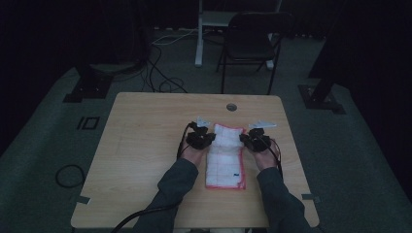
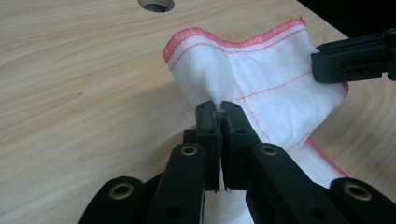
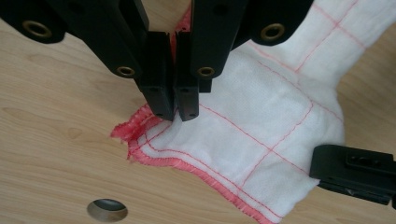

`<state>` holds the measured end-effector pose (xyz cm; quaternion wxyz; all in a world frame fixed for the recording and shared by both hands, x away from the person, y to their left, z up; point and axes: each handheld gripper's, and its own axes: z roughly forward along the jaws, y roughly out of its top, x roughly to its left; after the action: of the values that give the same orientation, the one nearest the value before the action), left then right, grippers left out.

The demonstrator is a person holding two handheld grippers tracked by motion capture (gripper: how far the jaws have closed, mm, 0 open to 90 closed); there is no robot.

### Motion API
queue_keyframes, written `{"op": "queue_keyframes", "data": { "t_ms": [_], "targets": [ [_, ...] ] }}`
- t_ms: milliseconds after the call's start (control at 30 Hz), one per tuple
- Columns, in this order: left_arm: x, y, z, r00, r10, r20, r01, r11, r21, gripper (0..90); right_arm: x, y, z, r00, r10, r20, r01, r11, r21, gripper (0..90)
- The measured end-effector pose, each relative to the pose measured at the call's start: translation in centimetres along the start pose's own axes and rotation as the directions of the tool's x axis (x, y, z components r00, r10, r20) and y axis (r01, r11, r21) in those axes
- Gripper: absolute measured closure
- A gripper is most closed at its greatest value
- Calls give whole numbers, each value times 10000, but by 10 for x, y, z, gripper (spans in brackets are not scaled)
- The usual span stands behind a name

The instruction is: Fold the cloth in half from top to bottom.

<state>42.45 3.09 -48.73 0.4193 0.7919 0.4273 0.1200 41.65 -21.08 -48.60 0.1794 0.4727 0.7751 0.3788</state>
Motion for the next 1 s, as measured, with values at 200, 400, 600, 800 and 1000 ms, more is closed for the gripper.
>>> {"op": "queue_keyframes", "data": {
  "t_ms": [200, 400, 600, 800, 1000],
  "targets": [
    [1, -7, -9, 9997, -140, 179, 141, 9999, -86, 875, 8, -3, -6, 9997, -70, -218, 68, 9999, -76, 876],
    [0, -20, -19, 9992, -235, 332, 241, 9995, -183, 874, 15, -6, -11, 9988, -170, -470, 167, 9998, -61, 876],
    [-2, -35, -26, 9970, -374, 679, 376, 9993, -24, 872, 23, -15, -15, 9970, -294, -713, 301, 9995, 80, 875],
    [-7, -48, -29, 9955, -327, 885, 311, 9993, 186, 870, 27, -27, -16, 9954, -428, -852, 456, 9985, 314, 875],
    [-10, -59, -29, 9948, -367, 950, 340, 9990, 293, 868, 30, -37, -15, 9943, -416, -983, 466, 9977, 495, 874]
  ]
}}
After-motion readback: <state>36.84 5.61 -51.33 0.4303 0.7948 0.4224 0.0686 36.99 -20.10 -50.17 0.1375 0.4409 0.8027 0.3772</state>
